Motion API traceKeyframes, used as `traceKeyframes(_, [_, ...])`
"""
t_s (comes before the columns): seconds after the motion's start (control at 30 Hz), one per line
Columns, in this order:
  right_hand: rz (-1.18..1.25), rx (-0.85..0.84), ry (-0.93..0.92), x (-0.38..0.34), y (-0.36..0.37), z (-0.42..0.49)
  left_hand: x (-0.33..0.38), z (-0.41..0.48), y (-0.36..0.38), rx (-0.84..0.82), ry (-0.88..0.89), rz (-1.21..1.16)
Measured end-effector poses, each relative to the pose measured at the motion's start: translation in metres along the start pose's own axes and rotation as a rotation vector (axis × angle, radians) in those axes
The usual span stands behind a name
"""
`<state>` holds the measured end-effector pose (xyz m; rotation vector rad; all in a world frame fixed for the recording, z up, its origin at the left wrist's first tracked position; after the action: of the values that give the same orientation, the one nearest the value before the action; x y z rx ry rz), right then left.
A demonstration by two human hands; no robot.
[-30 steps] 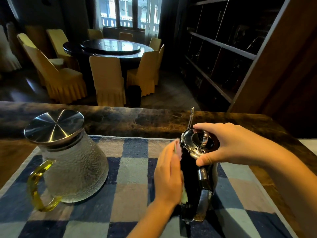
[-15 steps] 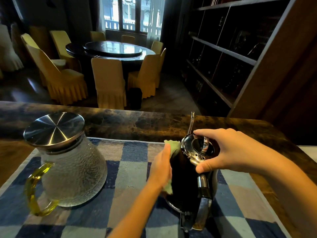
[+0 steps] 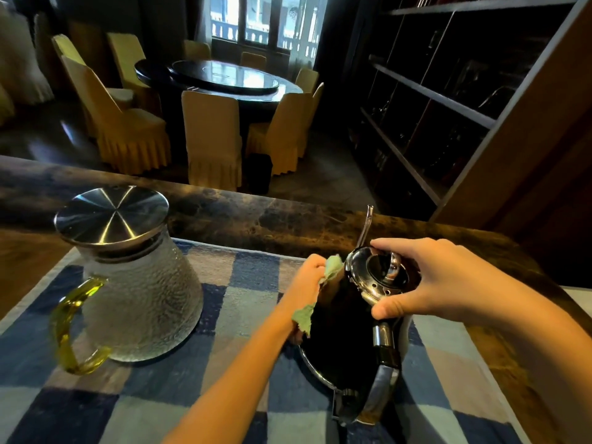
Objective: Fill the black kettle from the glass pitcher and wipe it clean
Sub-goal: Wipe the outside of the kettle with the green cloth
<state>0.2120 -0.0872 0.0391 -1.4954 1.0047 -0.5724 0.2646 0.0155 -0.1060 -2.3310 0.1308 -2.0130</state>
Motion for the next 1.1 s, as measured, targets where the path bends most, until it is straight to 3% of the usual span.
traceKeyframes(0.13, [-0.031,0.014,-0.019,-0.004,-0.001,0.001,-0.028,-0.037,-0.011,0.188,-0.008,-0.26])
traceKeyframes(0.33, [-0.094,0.024,-0.059,0.002,-0.003,-0.001,-0.014,-0.078,-0.022,0.451,0.171,-0.236])
traceKeyframes(0.47, [-0.079,-0.012,-0.147,0.005,0.0,0.01,0.005,-0.1,-0.021,0.528,0.224,-0.295])
traceKeyframes(0.57, [0.077,-0.069,-0.21,0.007,0.006,0.021,0.016,-0.119,-0.018,0.602,0.241,-0.325])
traceKeyframes(0.7, [0.239,-0.107,-0.342,0.006,0.016,0.024,0.029,-0.14,0.004,0.568,0.2,-0.493])
traceKeyframes(0.93, [0.385,-0.049,-0.542,0.011,0.022,0.025,0.09,-0.191,0.04,0.806,0.493,0.3])
traceKeyframes(1.1, [0.392,0.056,-0.602,0.012,0.018,0.029,0.106,-0.178,0.048,0.872,0.339,0.671])
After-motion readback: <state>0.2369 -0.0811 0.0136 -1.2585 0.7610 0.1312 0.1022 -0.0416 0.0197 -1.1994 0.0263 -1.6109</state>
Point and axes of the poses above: each hand's wrist, its own z-axis towards the middle knuckle, its own y-axis out of the palm, x = y × z, the point moved 10 cm from there along z, towards the middle knuckle, and after that the axes turned 6 degrees about -y, right-handed, at the moved point
